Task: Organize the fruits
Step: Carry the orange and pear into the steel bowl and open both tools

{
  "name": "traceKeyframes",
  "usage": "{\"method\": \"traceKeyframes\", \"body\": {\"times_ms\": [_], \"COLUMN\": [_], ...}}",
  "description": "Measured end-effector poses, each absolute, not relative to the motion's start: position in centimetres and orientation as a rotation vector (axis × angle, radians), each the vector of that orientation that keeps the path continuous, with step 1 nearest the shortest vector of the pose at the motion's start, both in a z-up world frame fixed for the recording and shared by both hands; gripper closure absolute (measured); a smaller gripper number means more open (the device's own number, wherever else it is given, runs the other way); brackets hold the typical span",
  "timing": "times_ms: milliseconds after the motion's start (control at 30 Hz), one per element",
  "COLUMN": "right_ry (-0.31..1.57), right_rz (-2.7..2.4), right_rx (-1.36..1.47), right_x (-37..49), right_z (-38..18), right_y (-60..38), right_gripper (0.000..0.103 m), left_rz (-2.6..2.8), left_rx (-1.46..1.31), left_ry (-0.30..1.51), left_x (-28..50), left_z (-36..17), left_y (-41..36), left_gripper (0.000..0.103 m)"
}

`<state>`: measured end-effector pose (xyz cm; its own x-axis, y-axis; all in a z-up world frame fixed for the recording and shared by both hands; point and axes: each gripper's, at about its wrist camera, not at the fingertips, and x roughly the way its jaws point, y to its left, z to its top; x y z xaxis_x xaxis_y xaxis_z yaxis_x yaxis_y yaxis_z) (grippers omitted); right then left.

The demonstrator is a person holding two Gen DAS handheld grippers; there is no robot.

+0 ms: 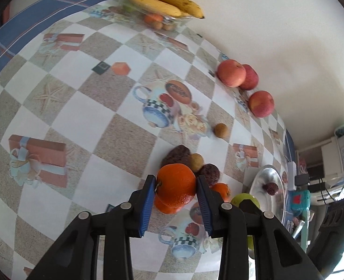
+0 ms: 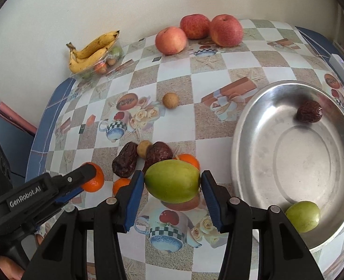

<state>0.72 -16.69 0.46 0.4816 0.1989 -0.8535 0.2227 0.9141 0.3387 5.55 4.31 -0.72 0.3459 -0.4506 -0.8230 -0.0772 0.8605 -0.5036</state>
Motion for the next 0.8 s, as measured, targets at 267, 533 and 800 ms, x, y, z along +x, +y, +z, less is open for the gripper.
{"method": "traceKeyframes", "body": {"times_ms": [267, 533, 800], "right_ry": [1.031, 0.971, 0.944], "right_rz": [-0.142, -0.331, -0.405], "right_rx": [0.502, 0.597, 0.631], "right_x": [-0.6, -3.6, -5.4], "right_z": [1.1, 1.2, 1.3], "right_y": [-21.5, -28.1, -30.6], "right_gripper": [0.051, 0.051, 0.051], "left_rz": [-0.396, -0.559, -0.735], "left_rx": [-0.411, -0.261, -0.135], "left_ry": [1.178, 1.130, 1.073], "left_x": [4.6, 2.5, 0.1], "left_z": [0.2, 1.1, 1.6], "left_y": [-0.5, -7.0, -12.3], "left_gripper": [0.065, 0.065, 0.065]}}
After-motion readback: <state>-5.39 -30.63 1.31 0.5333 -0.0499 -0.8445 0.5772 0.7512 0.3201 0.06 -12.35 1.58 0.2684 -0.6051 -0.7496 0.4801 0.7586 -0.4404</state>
